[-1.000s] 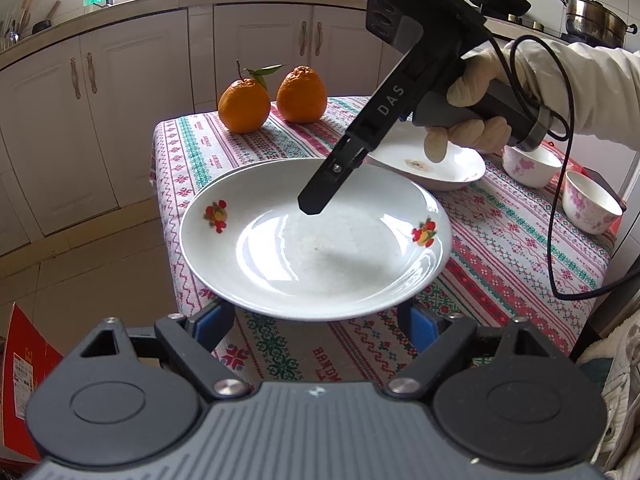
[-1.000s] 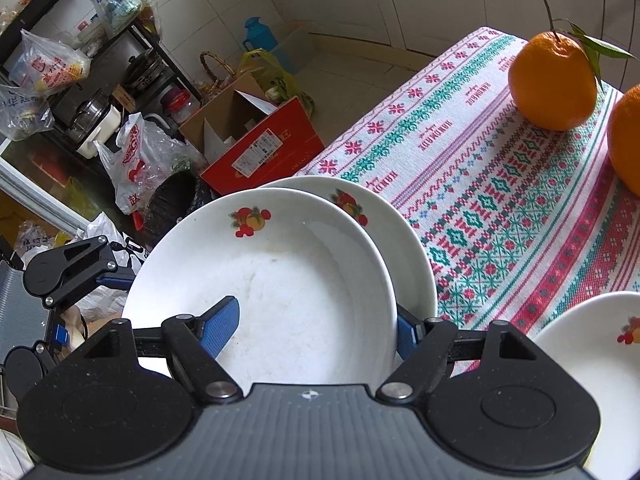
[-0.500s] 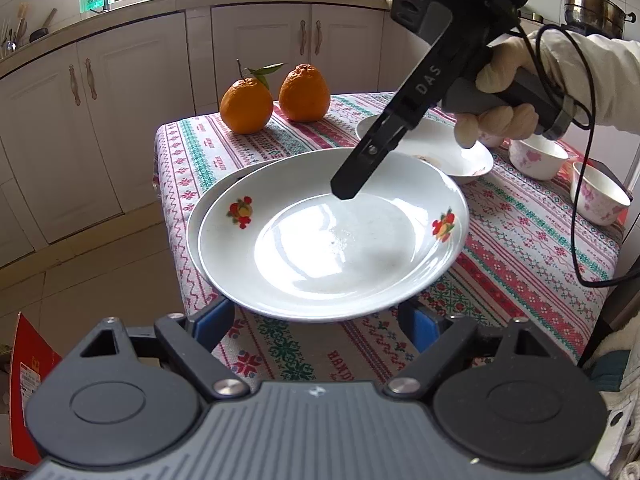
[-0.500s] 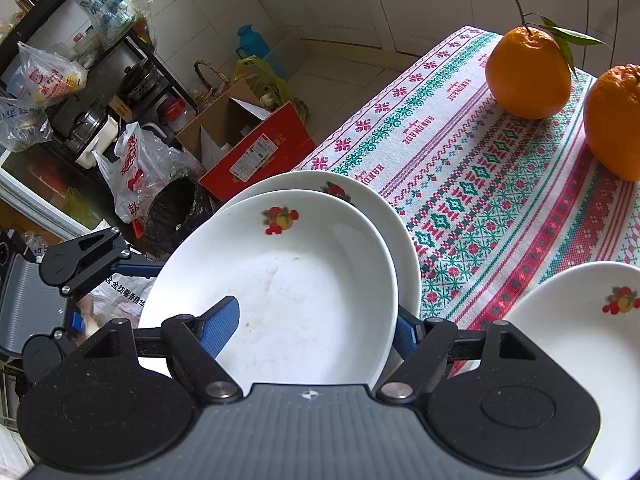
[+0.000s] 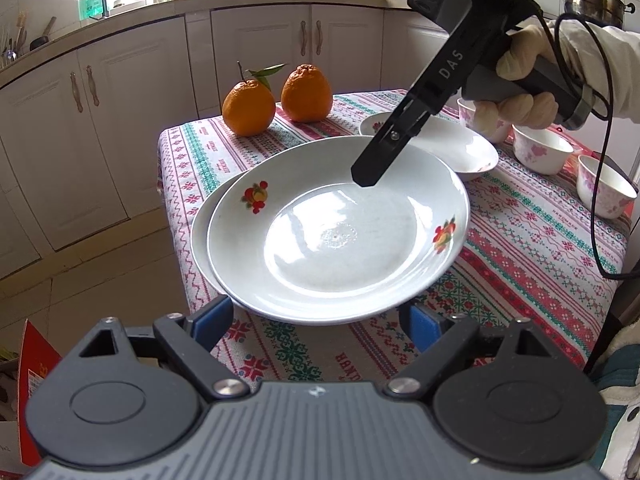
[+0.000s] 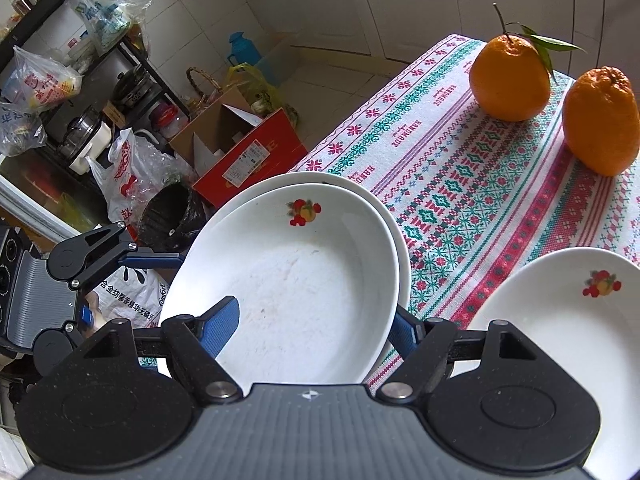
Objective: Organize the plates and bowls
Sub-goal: 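Lower the held plate onto the deep flower plate with both tools, then open both tools and pull them back from the stacked plates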
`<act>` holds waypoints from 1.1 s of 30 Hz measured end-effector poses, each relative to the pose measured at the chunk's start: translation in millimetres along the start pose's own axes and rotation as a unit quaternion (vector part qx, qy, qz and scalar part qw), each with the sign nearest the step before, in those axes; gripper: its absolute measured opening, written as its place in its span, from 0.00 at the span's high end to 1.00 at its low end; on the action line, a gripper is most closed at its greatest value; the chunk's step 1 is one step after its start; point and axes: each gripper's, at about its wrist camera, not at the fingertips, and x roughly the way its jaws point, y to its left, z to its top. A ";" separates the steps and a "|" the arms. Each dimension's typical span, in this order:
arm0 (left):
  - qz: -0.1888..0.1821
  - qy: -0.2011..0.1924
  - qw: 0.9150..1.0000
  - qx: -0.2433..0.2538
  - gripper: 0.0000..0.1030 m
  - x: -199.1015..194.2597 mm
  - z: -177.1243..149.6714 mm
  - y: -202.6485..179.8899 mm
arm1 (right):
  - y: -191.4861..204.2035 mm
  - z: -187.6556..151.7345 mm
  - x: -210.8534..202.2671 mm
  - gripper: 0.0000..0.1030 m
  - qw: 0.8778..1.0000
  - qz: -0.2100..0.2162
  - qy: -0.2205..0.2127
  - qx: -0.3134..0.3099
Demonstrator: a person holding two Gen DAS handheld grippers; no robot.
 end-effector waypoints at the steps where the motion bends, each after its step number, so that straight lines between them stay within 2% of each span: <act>1: 0.000 0.000 1.000 -0.002 0.13 -0.3 0.0 0.1 | 0.0 -0.5 -0.5 0.20 1.000 -0.002 -0.001 0.002; 26: 0.006 -0.005 1.000 -0.022 0.12 -1.5 -0.5 -2.8 | 3.7 -17.6 -6.3 0.19 0.999 -0.033 -0.013 0.020; 33: 0.011 -0.020 0.999 -0.029 0.12 -11.8 0.2 -10.7 | 19.6 -38.4 -25.1 0.05 0.996 -0.065 -0.056 0.017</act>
